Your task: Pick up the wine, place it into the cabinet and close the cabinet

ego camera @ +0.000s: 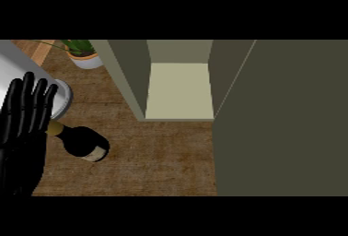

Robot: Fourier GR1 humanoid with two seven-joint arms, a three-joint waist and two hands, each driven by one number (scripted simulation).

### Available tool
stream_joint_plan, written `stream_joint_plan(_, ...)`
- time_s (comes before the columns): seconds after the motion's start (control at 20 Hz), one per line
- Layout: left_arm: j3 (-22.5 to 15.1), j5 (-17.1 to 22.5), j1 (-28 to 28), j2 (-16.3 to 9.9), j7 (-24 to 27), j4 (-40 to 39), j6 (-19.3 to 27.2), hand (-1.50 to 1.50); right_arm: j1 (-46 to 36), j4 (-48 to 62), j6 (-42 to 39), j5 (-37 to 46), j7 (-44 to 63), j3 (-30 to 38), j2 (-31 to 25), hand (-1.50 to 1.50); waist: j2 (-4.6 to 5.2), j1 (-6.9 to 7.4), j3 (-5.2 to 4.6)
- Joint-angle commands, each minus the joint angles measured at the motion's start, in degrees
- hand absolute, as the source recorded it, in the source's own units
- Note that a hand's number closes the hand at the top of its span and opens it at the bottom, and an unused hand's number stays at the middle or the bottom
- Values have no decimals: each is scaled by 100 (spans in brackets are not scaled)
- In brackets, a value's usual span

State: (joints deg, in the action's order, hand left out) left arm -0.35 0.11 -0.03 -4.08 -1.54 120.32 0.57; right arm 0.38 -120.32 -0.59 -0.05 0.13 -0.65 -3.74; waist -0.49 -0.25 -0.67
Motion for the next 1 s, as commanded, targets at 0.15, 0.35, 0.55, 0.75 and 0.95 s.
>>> stream_joint_plan(0.15, -29, 1320, 429, -516, 142, 394, -1365, -150, 637, -658, -315, -351, 111, -2, -115, -150, 19, 5, 63)
stream_joint_plan(0.35, -680, 2483, 928, -260, -264, -18, -1936, -150, 985, -575, -1060, -815, 455, -618, -338, -150, 24, -33, 56)
stream_joint_plan(0.55, -350, 3552, 1322, -685, -942, 776, -2092, -150, 1110, -1063, -1172, -1273, 755, -432, -472, -150, 22, 47, 67)
stream_joint_plan(0.75, -15, 4069, 1775, -920, -1187, 1319, -2167, -150, 874, -1836, -971, -1555, 1741, -291, -628, -150, 31, 62, 64)
stream_joint_plan(0.95, -69, 4085, 1445, -774, -1518, 1502, -1746, -150, 863, -2375, -790, -1640, 2333, -397, -583, -150, 39, 21, 67)
